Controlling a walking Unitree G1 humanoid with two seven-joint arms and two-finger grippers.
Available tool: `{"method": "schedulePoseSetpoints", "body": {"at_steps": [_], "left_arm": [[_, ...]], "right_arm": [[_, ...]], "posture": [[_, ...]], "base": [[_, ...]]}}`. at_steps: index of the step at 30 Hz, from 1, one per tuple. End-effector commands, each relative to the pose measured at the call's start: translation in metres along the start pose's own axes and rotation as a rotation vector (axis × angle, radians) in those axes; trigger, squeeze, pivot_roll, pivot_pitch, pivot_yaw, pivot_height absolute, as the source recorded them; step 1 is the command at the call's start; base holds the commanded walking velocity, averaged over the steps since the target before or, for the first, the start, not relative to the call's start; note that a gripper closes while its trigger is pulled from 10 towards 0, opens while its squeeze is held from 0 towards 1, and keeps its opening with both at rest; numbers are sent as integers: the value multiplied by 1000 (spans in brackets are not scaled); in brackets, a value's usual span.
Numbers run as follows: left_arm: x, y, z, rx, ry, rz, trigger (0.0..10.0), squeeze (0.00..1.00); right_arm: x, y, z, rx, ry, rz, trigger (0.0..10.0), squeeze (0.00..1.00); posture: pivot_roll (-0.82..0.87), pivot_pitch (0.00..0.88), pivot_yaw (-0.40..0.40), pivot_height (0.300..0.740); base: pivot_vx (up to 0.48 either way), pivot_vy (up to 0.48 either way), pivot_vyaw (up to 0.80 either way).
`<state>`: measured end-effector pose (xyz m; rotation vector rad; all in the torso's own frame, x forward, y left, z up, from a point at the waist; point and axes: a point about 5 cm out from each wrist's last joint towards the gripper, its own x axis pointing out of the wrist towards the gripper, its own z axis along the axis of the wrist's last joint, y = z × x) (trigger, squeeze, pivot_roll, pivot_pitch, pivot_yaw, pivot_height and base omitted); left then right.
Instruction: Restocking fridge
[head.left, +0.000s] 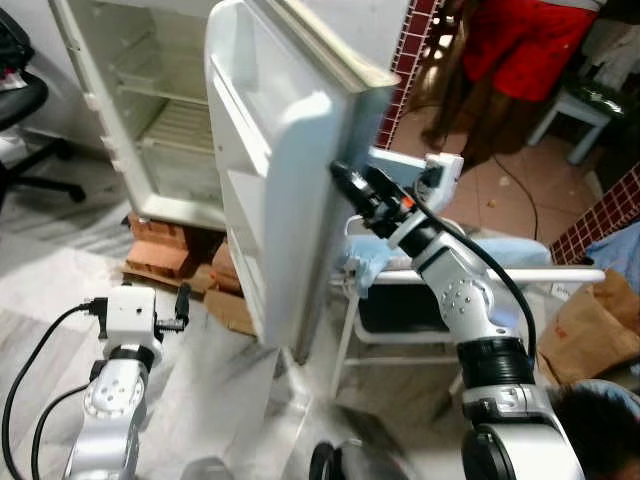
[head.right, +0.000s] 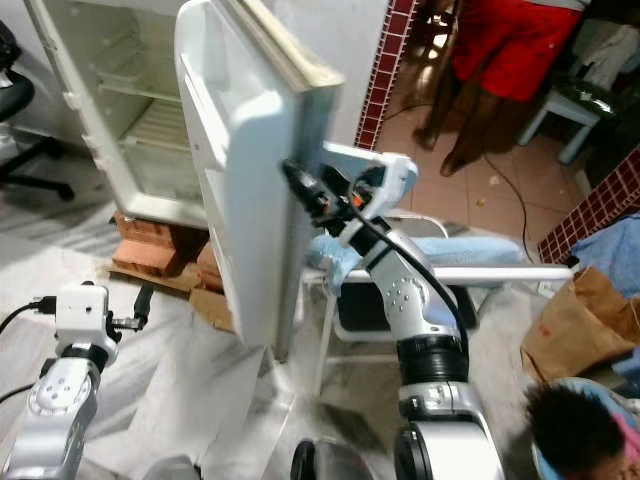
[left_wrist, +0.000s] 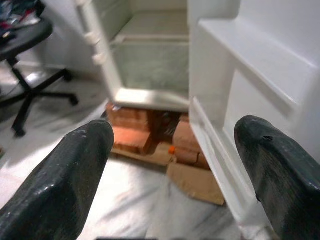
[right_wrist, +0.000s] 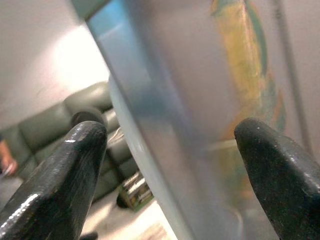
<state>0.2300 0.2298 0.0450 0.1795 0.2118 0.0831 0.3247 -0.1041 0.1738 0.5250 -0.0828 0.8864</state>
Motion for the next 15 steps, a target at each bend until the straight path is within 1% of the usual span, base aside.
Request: {"method": "schedulePoseSetpoints", "body": {"at_steps": [1, 2, 3, 5, 6, 7, 8, 9, 10, 11, 12, 13, 15], "left_arm": [[-3, 0, -2, 3, 14, -9, 10000, 0], [-3, 0, -2, 4, 15, -12, 10000, 0], [-3, 0, -2, 4, 15, -14, 10000, 0], [-3, 0, -2, 4, 16, -15, 10000, 0], [-3, 0, -2, 4, 16, -17, 10000, 0], [-3, 0, -2, 4, 16, -18, 10000, 0], [-4, 0, -3, 3, 18, -19, 10000, 0], [-4, 0, -3, 3, 18, -19, 10000, 0], [-4, 0, -3, 3, 18, -19, 10000, 0], [-4, -1, -3, 3, 20, -20, 10000, 0], [-4, -1, -4, 4, 23, -20, 10000, 0], [-5, -2, -5, 9, 26, -16, 10000, 0], [-6, -2, -5, 13, 25, -16, 10000, 0]], "right_arm": [[-11, -6, 0, -22, 14, -24, 10000, 0], [-18, -15, -2, -51, 27, -85, 10000, 0], [-24, -21, -3, -74, 37, -124, 10000, 0], [-31, -27, -4, -73, 43, -177, 10000, 0], [-39, -36, -8, -86, 61, -257, 10000, 0], [-43, -38, -11, -98, 78, -289, 10000, 0], [-50, -42, -17, -134, 109, -342, 10000, 0], [-53, -44, -20, -156, 119, -376, 10000, 0], [-53, -44, -20, -156, 119, -376, 10000, 0], [-56, -44, -22, -164, 122, -404, 10000, 0], [-59, -45, -24, -182, 115, -449, 10000, 0], [-65, -48, -28, -220, 100, -559, 10000, 0], [-69, -49, -31, -254, 83, -638, 10000, 0]], "posture": [[110, 46, -110, 740], [108, 46, -108, 740], [105, 46, -105, 740], [105, 46, -105, 740], [102, 44, -102, 740], [100, 44, -100, 740], [100, 44, -100, 740], [99, 43, -99, 740], [99, 43, -99, 740], [96, 42, -98, 740], [95, 41, -97, 740], [92, 37, -97, 740], [88, 34, -99, 740]], "base": [[0, 0, 0], [0, 0, 0], [0, 0, 0], [0, 0, 0], [0, 0, 0], [0, 0, 0], [0, 0, 0], [0, 0, 0], [0, 0, 0], [0, 0, 0], [0, 0, 0], [0, 0, 0], [0, 0, 0]]}}
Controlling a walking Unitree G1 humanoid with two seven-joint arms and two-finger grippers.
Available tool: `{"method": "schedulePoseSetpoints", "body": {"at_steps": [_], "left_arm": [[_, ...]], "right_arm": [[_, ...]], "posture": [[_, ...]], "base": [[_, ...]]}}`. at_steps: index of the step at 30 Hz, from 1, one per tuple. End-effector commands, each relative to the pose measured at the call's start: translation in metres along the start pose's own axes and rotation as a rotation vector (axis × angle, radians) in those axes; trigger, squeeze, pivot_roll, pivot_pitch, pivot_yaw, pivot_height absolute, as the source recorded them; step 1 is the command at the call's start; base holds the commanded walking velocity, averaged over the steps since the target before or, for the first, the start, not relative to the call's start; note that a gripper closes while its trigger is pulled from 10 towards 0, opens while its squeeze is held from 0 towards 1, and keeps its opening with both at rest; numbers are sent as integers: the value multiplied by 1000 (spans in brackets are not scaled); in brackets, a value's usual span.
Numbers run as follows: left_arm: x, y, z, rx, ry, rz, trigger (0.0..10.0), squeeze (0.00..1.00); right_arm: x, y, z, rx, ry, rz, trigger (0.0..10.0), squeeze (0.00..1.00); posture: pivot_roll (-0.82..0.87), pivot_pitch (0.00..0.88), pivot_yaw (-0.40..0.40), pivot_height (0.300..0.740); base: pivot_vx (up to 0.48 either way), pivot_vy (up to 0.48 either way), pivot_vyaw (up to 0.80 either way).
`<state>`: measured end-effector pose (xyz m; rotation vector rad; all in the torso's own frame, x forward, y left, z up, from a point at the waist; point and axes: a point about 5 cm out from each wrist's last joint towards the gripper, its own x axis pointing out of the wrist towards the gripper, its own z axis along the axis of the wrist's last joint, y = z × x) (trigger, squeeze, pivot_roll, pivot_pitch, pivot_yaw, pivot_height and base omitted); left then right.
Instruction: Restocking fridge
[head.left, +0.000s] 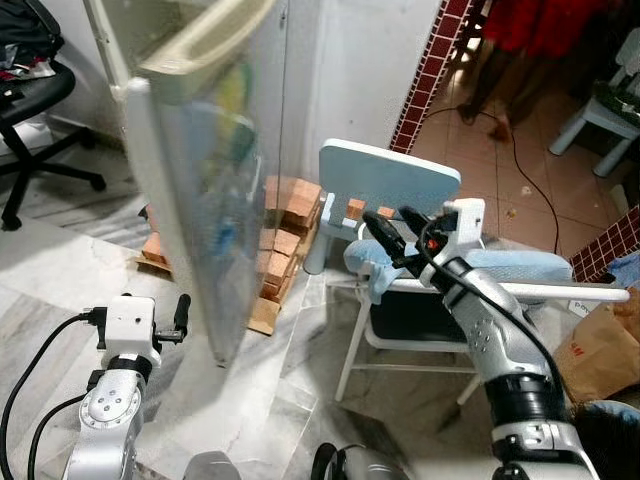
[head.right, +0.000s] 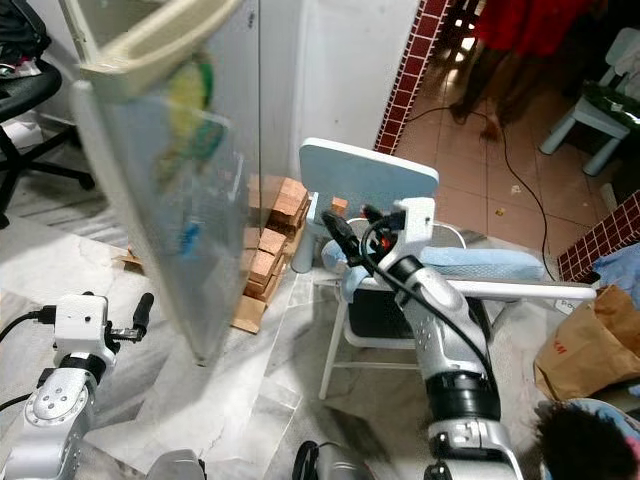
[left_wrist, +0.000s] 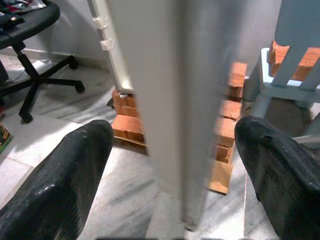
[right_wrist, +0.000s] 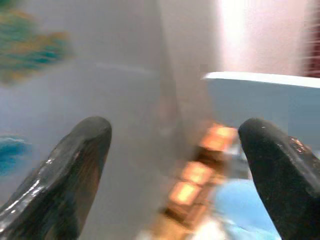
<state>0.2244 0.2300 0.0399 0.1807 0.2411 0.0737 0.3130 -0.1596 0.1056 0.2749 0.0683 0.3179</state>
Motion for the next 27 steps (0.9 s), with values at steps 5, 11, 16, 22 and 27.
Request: {"method": "schedulePoseSetpoints", "body": {"at_steps": [5, 11, 16, 22, 27], "left_arm": [[4, -4, 12, 136, -64, -44, 10000, 0], [13, -9, 20, 125, -86, -60, 10000, 0], [17, -17, 22, 115, -94, -85, 10000, 0], [20, -17, 24, 108, -96, -93, 10000, 0], [21, -19, 24, 96, -89, -104, 10000, 0]], "right_arm": [[-11, 4, -6, -94, -34, -123, 10000, 0], [-14, 7, -10, -110, -49, -161, 10000, 0], [-13, 0, -6, -107, -57, -219, 10000, 0], [-12, 6, -8, -123, -54, -215, 10000, 0], [-11, 6, -6, -125, -55, -232, 10000, 0]], "posture": [[81, 30, -105, 740], [77, 28, -108, 740], [57, 15, -110, 740], [55, 23, -106, 740], [51, 20, -103, 740]], "base": [[0, 0, 0], [0, 0, 0], [0, 362, 0], [0, 474, 0], [0, 480, 0]]}}
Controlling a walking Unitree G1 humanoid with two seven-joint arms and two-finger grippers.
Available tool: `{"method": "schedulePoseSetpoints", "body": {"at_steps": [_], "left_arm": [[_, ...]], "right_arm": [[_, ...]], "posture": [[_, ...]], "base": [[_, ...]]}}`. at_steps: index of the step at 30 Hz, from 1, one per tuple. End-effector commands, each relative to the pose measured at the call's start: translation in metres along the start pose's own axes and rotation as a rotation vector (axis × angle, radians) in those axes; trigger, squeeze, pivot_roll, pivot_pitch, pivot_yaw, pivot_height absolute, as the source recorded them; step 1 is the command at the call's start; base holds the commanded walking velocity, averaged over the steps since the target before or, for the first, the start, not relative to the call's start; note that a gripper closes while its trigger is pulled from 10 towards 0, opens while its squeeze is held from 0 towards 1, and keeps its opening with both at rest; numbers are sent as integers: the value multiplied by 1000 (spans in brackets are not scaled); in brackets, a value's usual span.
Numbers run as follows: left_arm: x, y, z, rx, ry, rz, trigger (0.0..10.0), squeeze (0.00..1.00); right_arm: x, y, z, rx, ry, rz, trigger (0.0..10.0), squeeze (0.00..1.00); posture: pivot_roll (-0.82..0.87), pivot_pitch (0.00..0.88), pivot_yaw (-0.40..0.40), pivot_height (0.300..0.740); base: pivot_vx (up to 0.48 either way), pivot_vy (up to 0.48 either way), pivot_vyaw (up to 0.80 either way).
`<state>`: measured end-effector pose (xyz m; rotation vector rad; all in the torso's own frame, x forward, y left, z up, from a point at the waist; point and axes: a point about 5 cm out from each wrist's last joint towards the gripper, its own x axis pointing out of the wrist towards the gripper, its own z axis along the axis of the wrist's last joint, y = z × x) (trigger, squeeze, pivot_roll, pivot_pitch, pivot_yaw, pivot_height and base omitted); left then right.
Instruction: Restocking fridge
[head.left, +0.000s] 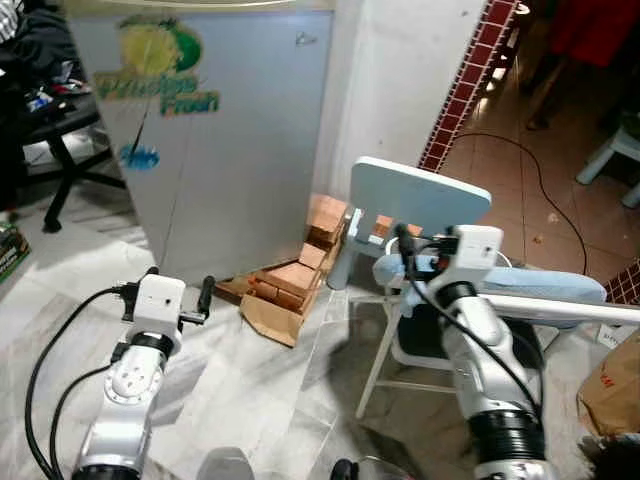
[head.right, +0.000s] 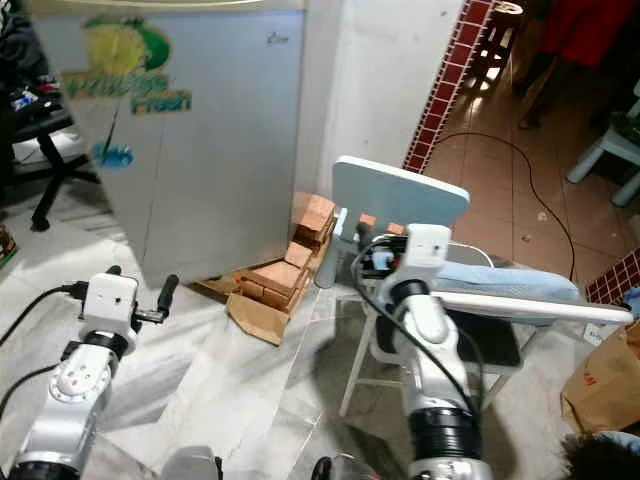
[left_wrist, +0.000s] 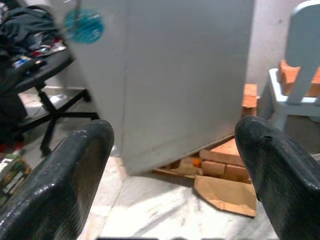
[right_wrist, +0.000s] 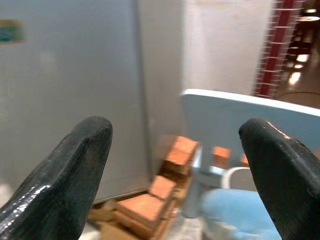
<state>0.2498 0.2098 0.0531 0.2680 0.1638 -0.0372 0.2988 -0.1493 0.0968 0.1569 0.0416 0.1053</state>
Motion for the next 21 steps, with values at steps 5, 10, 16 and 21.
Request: {"method": "schedulePoseSetpoints", "body": {"at_steps": [5, 10, 16, 21], "left_arm": [[3, -2, 1, -19, 4, -34, 10000, 0], [5, -2, 4, -19, -16, -49, 10000, 0], [6, 0, 5, -35, -30, -43, 10000, 0], [8, 1, 5, -44, -30, -34, 10000, 0]], "right_arm": [[1, -6, 3, -102, 10, -42, 10000, 0], [-1, -2, 7, -25, -24, 9, 10000, 0], [-1, -2, 9, 12, -28, -7, 10000, 0], [0, -1, 10, 12, -30, -4, 10000, 0]], "posture": [[49, 19, -100, 740], [49, 19, -99, 740], [48, 18, -99, 740], [47, 21, -100, 740]], "base": [[0, 480, 0], [0, 480, 0], [0, 480, -356], [0, 480, -800]]}}
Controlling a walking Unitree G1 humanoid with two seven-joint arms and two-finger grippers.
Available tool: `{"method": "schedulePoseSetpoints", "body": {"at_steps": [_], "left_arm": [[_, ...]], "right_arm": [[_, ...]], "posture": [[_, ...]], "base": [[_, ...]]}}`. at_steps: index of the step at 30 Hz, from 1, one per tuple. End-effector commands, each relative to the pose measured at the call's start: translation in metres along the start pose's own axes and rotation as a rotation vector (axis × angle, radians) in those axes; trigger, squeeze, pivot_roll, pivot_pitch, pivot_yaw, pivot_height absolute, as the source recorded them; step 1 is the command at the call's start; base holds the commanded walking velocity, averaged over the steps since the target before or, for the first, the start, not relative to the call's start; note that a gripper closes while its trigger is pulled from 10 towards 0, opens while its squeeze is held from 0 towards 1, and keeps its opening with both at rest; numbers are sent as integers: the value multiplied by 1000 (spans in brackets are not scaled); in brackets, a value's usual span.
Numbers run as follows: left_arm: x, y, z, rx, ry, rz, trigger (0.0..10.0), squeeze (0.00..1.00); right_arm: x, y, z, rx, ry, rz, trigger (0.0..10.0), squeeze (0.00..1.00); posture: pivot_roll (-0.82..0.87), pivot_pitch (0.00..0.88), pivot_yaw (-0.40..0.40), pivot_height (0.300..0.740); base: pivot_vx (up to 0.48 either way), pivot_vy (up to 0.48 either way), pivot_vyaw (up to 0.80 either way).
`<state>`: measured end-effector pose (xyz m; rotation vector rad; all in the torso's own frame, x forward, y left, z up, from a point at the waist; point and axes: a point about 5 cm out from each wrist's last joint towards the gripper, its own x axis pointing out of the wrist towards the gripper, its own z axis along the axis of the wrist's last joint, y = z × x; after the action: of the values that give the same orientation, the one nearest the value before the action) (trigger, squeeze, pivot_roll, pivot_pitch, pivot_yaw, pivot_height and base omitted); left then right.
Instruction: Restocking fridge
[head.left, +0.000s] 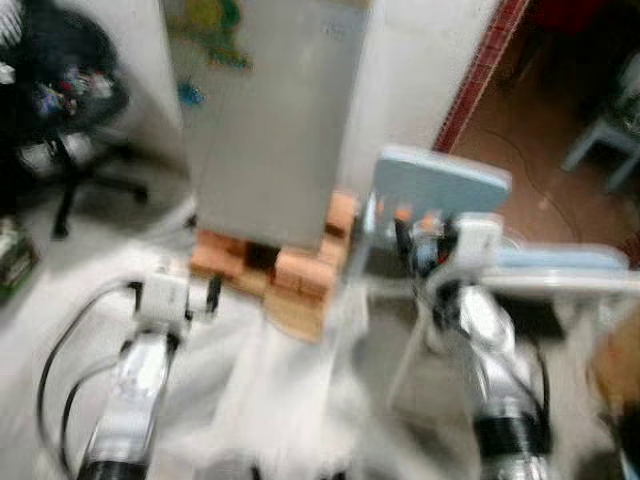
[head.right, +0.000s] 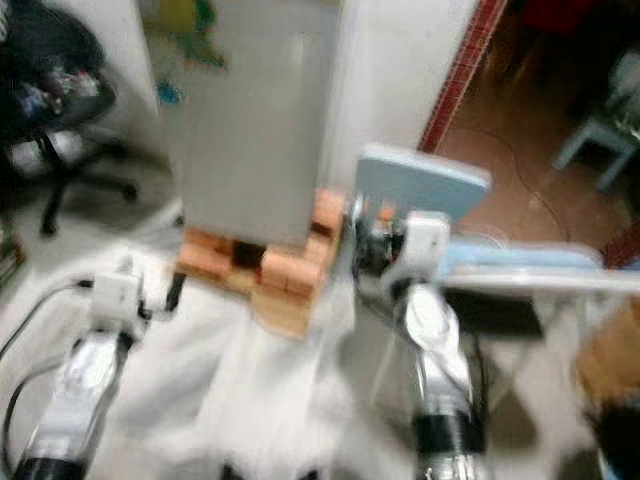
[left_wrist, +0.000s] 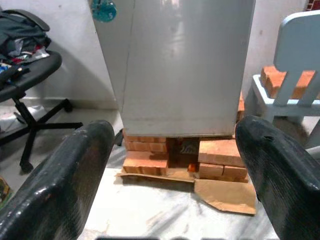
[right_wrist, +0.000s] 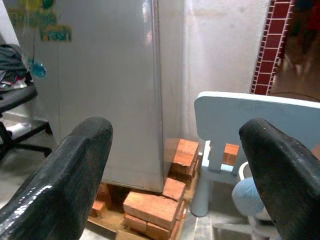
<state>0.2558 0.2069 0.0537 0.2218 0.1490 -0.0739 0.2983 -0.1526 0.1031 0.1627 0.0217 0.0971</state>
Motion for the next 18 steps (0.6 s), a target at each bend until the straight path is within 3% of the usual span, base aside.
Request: {"method": "schedulePoseSetpoints", "body": {"at_steps": [1, 12, 18], "left_arm": [[2, 4, 4, -8, -17, 5, 10000, 0], [2, 8, 11, -36, -68, -2, 10000, 0], [12, -1, 31, -64, -137, -11, 10000, 0]], "right_arm": [[1, 1, 4, 10, -9, 5, 10000, 0], [0, 0, 5, 5, -18, -8, 10000, 0], [1, -1, 2, 0, -19, -27, 10000, 0]], "posture": [[47, 22, -101, 740], [48, 19, -102, 740], [60, 0, -85, 740]], "base": [[0, 480, -800], [0, 480, -800], [0, 480, -667]]}}
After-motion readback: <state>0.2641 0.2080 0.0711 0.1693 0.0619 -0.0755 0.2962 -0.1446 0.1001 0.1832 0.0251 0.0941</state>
